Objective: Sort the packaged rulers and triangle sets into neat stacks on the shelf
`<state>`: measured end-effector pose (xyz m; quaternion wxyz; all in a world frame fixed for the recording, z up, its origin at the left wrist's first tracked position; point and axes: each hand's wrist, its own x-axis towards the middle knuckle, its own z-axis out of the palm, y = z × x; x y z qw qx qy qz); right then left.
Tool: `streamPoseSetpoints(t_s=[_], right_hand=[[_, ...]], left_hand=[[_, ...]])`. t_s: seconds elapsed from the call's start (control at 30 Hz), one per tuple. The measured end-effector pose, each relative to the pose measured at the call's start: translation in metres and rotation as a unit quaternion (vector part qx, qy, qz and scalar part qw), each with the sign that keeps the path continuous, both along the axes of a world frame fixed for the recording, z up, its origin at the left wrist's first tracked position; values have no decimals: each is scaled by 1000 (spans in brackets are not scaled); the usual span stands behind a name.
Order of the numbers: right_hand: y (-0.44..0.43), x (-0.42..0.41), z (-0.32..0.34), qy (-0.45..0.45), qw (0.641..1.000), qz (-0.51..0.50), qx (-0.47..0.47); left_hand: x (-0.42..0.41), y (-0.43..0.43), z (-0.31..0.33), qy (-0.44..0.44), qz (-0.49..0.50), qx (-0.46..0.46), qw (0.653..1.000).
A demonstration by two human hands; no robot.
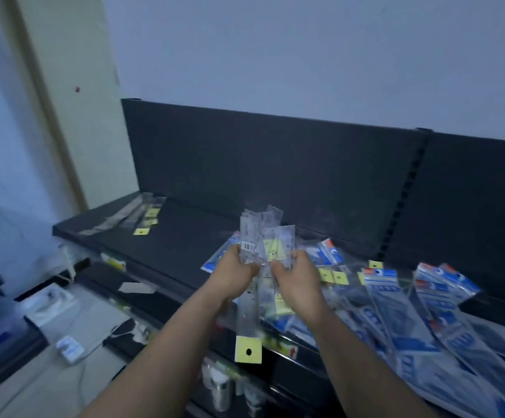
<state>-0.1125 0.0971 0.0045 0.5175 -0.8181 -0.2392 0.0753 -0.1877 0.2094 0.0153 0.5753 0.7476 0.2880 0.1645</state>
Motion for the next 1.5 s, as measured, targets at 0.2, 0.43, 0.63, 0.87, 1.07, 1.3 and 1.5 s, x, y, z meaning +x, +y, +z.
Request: streamPoseSetpoints(t_s=[0.2,0.43,0.63,0.87,1.07,1.3,1.5], right_hand=[[119,-63,-2,11,997,73,-37],[223,-78,-12,3,988,131,-82],[315,-48,-19,14,982,164,-89],[401,-12,-17,0,982,162,-98],[467,8,-25,0,986,129,-106],[521,18,-39,-25,979,52,-193],[535,16,-54,-31,943,53,-328]], left_hand=[[-79,107,-5,36,75,12,996],[-107,201,-16,45,135,-19,990],[-88,283,-15,55,128,1,990],[-52,367,-15,49,150,-16,987],[-23,444,-22,82,122,8,989],[-2,519,-35,158,61,77,982],[-3,567,-62,275,14,194,942]])
